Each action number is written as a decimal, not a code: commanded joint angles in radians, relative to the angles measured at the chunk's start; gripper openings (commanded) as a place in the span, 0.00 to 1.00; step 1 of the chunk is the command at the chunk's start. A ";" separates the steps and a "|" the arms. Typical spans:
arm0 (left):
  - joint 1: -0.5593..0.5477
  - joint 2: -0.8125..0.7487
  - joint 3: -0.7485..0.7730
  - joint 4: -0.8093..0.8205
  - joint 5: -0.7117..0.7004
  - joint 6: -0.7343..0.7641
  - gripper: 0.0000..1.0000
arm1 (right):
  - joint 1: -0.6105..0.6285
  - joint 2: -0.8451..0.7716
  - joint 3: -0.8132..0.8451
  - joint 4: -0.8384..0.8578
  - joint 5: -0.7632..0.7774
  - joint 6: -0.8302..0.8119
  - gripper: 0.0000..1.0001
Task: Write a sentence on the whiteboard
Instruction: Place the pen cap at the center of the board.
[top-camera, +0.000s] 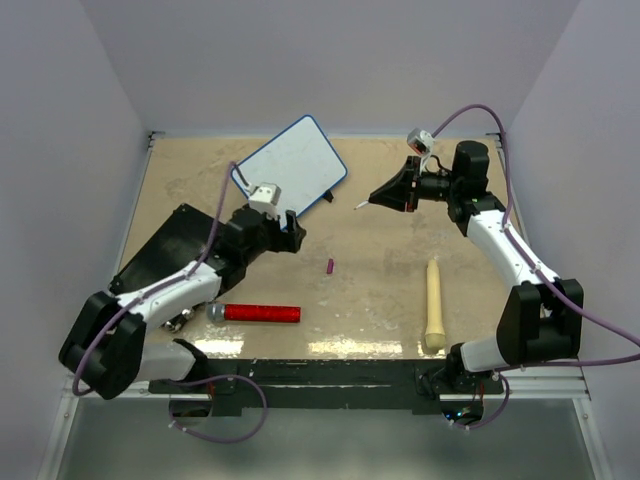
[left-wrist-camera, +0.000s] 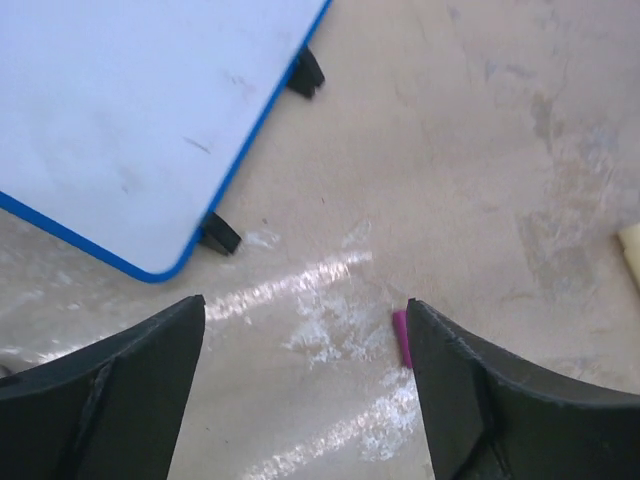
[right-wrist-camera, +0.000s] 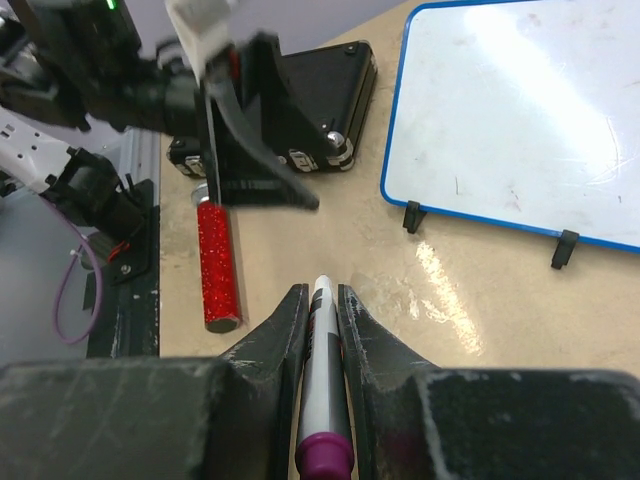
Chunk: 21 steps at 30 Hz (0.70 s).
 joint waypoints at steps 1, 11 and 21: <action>0.186 -0.119 0.059 -0.023 0.137 -0.023 0.94 | -0.003 -0.004 0.014 -0.005 -0.025 -0.040 0.00; 0.658 -0.052 0.062 0.190 0.610 -0.137 0.99 | -0.003 -0.003 0.013 -0.010 -0.062 -0.048 0.00; 0.715 0.285 0.226 0.297 0.796 -0.149 0.99 | -0.002 0.007 0.013 -0.011 -0.085 -0.049 0.00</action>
